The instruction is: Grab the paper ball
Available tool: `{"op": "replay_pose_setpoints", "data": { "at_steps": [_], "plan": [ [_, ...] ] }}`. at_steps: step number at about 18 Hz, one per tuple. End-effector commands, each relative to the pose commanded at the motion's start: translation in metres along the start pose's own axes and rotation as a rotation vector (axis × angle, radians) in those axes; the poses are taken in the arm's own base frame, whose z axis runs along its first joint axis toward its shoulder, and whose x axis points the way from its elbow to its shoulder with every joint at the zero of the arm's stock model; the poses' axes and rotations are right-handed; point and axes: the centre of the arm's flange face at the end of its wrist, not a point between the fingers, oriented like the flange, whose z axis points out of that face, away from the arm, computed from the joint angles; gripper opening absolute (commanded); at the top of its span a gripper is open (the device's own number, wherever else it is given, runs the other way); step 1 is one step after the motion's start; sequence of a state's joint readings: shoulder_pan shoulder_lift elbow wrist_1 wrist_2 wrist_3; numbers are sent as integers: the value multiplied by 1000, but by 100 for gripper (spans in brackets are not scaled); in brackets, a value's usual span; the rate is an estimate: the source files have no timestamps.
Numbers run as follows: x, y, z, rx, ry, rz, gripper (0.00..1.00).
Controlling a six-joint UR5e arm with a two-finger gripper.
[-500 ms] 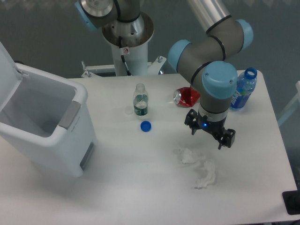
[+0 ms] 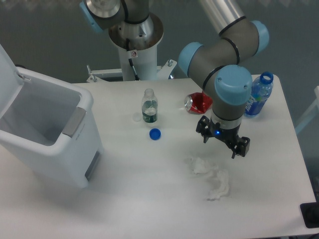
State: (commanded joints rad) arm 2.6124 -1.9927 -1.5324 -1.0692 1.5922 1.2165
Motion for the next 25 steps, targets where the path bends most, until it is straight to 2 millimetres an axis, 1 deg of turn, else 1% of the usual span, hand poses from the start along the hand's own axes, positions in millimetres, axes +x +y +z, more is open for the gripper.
{"op": "replay_pose_setpoints", "data": {
  "at_steps": [3,6,9,13,14,17,20,21,23,24,25],
  "plan": [
    [5,4,8,-19,12,-9,100],
    [18,10,25,-44,34,-11,100],
    [21,7,26,-48,36,-76,100],
    [24,11,29,-72,39,-101,100],
    [25,11,31,-78,37,-130,100],
    [23,12,29,-100,8,-328,100],
    [32,3,31,-173,-45,-482,100],
    [34,-2,31,-169,-54,-548,100],
    [35,-4,32,-169,-63,-654,100],
    [38,-3,36,-181,-53,-694,100],
    [49,-5,46,-194,-37,-740,100]
  ]
}}
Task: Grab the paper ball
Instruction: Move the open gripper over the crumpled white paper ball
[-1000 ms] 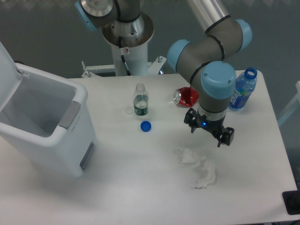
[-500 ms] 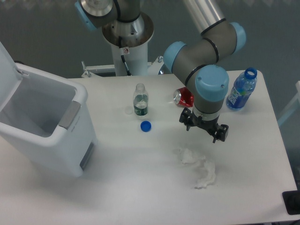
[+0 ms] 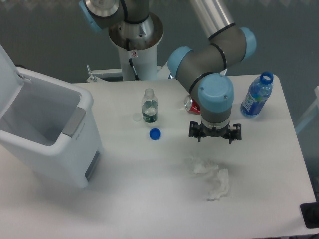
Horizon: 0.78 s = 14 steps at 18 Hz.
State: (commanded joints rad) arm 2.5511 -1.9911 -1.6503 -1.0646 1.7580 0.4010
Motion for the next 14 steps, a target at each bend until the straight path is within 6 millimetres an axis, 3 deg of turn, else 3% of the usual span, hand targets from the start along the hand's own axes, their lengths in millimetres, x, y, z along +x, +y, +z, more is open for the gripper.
{"op": "replay_pose_setpoints", "data": {
  "at_steps": [6,8,12,14],
  "plan": [
    [9,-10,53,-73,34,-140,100],
    [11,-13,62,-74,68,-145,100],
    [11,-18,59,-42,139,-158,100],
    [13,-20,68,-55,143,-163,100]
  ]
}}
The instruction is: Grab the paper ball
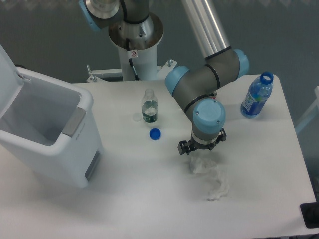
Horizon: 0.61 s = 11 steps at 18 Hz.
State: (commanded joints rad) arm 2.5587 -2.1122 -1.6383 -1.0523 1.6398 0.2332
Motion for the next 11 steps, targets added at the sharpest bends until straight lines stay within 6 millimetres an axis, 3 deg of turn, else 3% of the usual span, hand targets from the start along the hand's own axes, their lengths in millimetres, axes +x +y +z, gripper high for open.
{"op": "replay_pose_setpoints", "data": {
  "at_steps": [6,9,11],
  "plan": [
    [2,-9,13,-12,2,-30,100],
    [2,-15,16,-12,2,-53,92],
    [1,-19,15,-6,2,-92,81]
  ]
}}
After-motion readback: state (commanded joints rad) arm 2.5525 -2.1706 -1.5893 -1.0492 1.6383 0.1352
